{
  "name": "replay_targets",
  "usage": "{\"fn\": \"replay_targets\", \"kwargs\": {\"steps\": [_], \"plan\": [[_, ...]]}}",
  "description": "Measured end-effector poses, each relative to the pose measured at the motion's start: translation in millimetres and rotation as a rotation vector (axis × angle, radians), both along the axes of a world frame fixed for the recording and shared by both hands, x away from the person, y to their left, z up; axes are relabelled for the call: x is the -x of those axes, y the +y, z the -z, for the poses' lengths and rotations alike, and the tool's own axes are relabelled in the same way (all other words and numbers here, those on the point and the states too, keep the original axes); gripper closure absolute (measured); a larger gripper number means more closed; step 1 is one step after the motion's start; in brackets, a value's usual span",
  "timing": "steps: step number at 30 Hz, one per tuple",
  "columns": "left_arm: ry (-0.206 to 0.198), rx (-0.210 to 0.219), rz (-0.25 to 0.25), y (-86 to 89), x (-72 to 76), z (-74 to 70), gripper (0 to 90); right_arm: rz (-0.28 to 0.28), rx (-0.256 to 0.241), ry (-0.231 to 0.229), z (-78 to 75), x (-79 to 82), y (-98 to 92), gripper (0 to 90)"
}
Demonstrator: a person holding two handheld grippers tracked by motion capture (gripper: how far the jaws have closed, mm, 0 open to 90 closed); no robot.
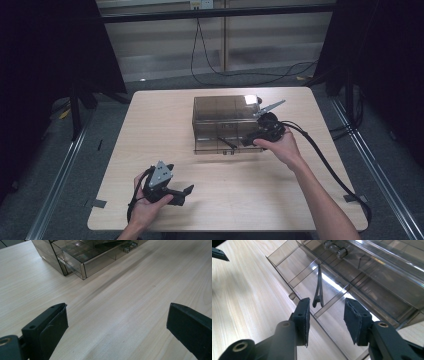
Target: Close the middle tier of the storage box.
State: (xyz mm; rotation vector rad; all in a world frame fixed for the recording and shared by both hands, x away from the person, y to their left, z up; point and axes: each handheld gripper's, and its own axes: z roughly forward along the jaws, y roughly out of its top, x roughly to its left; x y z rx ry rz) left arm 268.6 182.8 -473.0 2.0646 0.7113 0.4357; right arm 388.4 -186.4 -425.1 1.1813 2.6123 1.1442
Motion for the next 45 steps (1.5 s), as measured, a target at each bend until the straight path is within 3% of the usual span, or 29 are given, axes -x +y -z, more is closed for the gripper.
{"fn": "replay_targets", "kwargs": {"steps": [20,26,38,45], "plan": [[0.006,0.021,0.014,-0.9,-0.1,-1.2,4.2,0.066,-0.045,-0.033,5.6,24.2,-30.4,56.1],[0.038,0.014,0.022,-3.8,-1.0,0.7,4.6,0.08,-0.063,-0.043,8.0,32.8,-40.2,56.0],[0.028,0.014,-0.006,-6.4,-0.5,1.0,6.0,0.124,-0.104,-0.067,12.5,56.4,-57.2,56.9],[0.011,0.007,-0.013,-7.3,-0.2,-0.3,6.5,0.128,-0.125,-0.072,13.8,70.9,-61.9,52.1]]}}
